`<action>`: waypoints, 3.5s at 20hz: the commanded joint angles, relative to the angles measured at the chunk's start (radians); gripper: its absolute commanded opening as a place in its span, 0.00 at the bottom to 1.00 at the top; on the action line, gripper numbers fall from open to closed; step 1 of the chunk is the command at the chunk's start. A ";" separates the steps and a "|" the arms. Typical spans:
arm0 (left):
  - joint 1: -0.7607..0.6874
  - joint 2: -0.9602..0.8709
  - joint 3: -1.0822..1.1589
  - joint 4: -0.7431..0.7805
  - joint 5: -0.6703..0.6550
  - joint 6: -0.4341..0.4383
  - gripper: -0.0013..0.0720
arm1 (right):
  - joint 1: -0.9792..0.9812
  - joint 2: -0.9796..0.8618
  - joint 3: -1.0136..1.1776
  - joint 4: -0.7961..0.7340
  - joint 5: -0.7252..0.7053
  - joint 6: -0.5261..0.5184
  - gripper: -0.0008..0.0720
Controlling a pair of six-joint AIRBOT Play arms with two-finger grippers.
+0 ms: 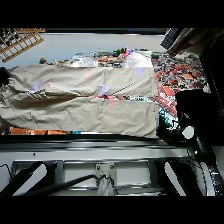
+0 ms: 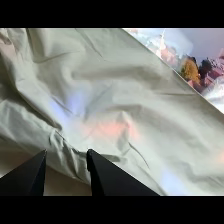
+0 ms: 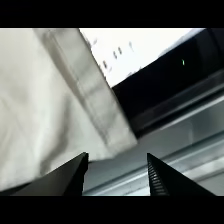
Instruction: Fold the clothes and pants, and hang the long-sleeved shirts on hangers.
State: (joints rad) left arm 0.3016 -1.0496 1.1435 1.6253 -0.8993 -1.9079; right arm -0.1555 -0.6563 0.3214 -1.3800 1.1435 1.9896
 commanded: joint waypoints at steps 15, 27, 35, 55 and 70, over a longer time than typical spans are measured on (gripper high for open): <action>0.000 -0.006 0.000 0.016 0.021 0.001 0.36 | 0.000 -0.045 -0.026 0.037 -0.115 0.008 0.63; 0.000 -0.006 0.000 0.024 0.021 0.001 0.36 | 0.001 -0.108 -0.029 0.061 -0.113 0.005 0.63; 0.000 -0.006 0.000 0.029 0.020 0.001 0.36 | 0.000 -0.123 -0.014 0.175 -0.163 -0.067 0.04; 0.533 -0.087 -0.343 0.010 0.106 0.255 0.54 | 0.000 -0.124 0.229 0.040 -0.286 -0.311 0.04; 0.566 -0.343 -0.342 -0.083 0.335 0.323 0.52 | 0.000 -0.124 0.229 0.040 -0.243 -0.334 0.04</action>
State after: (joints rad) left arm 0.8631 -1.3502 0.8021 1.5467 -0.5919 -1.5940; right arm -0.1551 -0.7795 0.5495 -1.3430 0.8890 1.6554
